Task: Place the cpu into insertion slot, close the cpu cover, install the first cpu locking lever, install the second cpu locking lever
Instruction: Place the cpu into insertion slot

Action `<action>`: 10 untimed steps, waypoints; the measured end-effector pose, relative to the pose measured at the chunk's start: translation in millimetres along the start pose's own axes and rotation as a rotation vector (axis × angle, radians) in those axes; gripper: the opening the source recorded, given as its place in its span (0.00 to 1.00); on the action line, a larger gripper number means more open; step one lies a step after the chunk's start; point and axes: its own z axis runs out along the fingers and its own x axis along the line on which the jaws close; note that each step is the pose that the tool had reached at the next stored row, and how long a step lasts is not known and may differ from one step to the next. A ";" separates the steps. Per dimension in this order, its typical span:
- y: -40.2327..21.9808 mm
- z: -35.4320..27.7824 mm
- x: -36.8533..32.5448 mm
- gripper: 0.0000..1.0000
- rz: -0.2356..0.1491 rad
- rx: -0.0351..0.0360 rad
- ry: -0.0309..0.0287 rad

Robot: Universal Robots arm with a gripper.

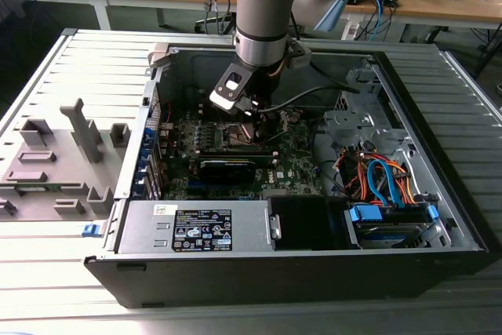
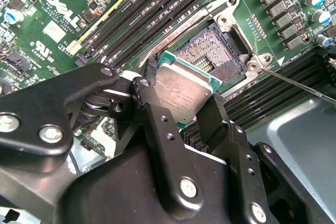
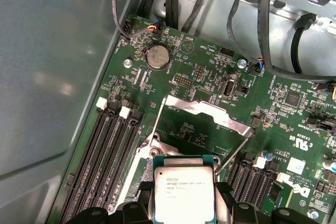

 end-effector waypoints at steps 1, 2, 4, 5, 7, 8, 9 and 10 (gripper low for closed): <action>0.0 0.0 0.0 0.55 0.001 0.0000 0.0000; 0.0 0.0 0.0 0.55 0.002 0.0000 0.0000; 0.0 0.0 0.0 0.55 0.005 0.0000 -0.0001; 0.0 0.0 0.0 0.55 0.006 -0.0001 -0.0001; 0.0 0.0 0.0 0.55 0.011 -0.0001 -0.0002; 0.0 0.0 0.0 0.55 0.012 -0.0001 -0.0002; 0.0 0.0 0.0 0.55 0.014 -0.0001 -0.0003; 0.0 0.0 0.0 0.55 0.016 -0.0002 -0.0003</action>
